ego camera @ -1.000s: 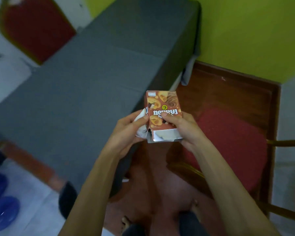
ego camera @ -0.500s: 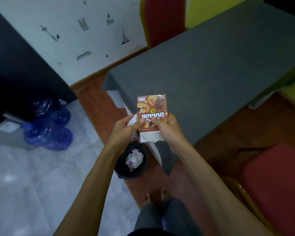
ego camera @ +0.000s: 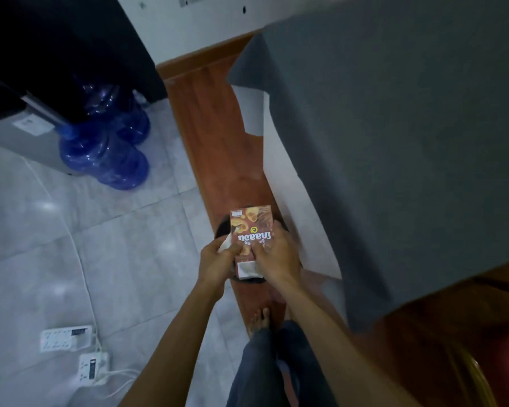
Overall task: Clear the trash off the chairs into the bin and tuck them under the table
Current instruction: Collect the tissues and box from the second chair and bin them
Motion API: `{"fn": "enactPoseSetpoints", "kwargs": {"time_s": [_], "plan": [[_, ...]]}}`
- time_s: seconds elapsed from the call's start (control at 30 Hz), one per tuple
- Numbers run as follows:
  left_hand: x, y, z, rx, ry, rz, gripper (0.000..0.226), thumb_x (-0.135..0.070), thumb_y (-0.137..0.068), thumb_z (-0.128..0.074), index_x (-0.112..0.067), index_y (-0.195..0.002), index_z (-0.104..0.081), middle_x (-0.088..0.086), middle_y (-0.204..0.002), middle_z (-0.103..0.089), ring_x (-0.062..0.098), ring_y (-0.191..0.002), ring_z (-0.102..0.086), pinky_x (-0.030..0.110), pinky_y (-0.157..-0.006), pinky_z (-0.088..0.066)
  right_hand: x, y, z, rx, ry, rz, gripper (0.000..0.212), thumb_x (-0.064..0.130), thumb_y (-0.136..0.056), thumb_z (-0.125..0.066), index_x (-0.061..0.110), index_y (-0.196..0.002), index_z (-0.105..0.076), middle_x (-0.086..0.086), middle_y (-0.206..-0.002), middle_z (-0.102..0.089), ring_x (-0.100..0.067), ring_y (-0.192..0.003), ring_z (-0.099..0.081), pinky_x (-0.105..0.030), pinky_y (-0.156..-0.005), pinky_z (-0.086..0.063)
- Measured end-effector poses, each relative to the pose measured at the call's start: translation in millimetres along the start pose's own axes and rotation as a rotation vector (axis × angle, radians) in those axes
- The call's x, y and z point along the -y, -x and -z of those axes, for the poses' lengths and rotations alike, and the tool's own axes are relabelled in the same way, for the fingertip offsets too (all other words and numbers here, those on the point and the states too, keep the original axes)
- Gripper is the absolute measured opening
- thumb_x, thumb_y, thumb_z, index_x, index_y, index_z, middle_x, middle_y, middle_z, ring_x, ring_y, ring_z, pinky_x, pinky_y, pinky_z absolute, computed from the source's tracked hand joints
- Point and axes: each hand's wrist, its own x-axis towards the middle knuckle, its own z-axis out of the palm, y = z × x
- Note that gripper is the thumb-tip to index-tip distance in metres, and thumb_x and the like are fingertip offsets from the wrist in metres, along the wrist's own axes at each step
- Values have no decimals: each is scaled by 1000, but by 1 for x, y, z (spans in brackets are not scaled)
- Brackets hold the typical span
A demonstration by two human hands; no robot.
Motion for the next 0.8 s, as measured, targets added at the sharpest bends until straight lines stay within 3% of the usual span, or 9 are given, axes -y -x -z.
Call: {"fn": "enactPoseSetpoints", "kwargs": {"time_s": [0.13,0.23,0.3,0.4,0.5,0.6,0.67,0.8], "plan": [[63,-74,-22,-106,-119,20,29,-39,-83,-72,-23,-108,-73,-2,-98,-77,21,-88,-74,44,-80,-62,-51,-53,-60,25,120,-6,78,43,-92,-68,25,-157,-28,-4,-156,-45,-27,-144,-43,-47,-116,-42],[104,-127,-39,-126,-203,6,44,-39,-88,-69,-19,-126,-63,1,-114,-71,21,-100,-68,39,-86,-59,-94,-94,-99,70,203,6,72,41,-96,-63,25,-158,-30,-4,-153,-46,-27,-140,-44,-44,-111,-46],[126,-162,-47,-35,-269,47,53,-43,-92,-62,-22,-140,-51,1,-129,-64,26,-113,-63,42,-93,-56,-120,-116,-121,81,166,-42,60,39,-100,-56,24,-155,-37,-3,-150,-48,-27,-135,-50,-41,-109,-47],[152,-204,-52,189,-431,154,71,-56,-96,-44,-33,-157,-15,3,-158,-33,35,-138,-44,48,-112,-40,-156,-139,-141,126,216,-68,55,28,-104,-49,20,-157,-37,-4,-162,-37,-30,-141,-43,-39,-115,-39],[163,-224,-47,257,-617,99,75,-49,-94,-46,-32,-158,-11,10,-166,-11,37,-145,-34,42,-118,-32,-175,-143,-144,171,211,-68,57,18,-102,-51,14,-157,-37,-10,-158,-43,-33,-138,-47,-42,-116,-38],[155,-210,-40,273,-610,23,73,-36,-85,-51,-29,-154,-30,6,-162,-30,29,-137,-44,41,-114,-39,-173,-132,-139,154,178,-94,51,16,-101,-52,13,-152,-45,-12,-148,-55,-33,-133,-53,-40,-113,-42],[143,-189,-35,269,-573,-20,58,-24,-93,-52,-22,-150,-39,2,-154,-41,23,-130,-48,32,-108,-41,-159,-117,-130,146,143,-105,46,15,-102,-52,13,-147,-51,-12,-145,-58,-34,-131,-56,-38,-109,-44],[105,-134,-22,250,-606,-54,55,-21,-100,-50,-23,-153,-36,0,-153,-45,24,-134,-48,33,-111,-40,-110,-75,-98,137,62,-109,43,13,-103,-52,15,-146,-53,-14,-143,-61,-34,-130,-57,-38,-109,-45]]}}
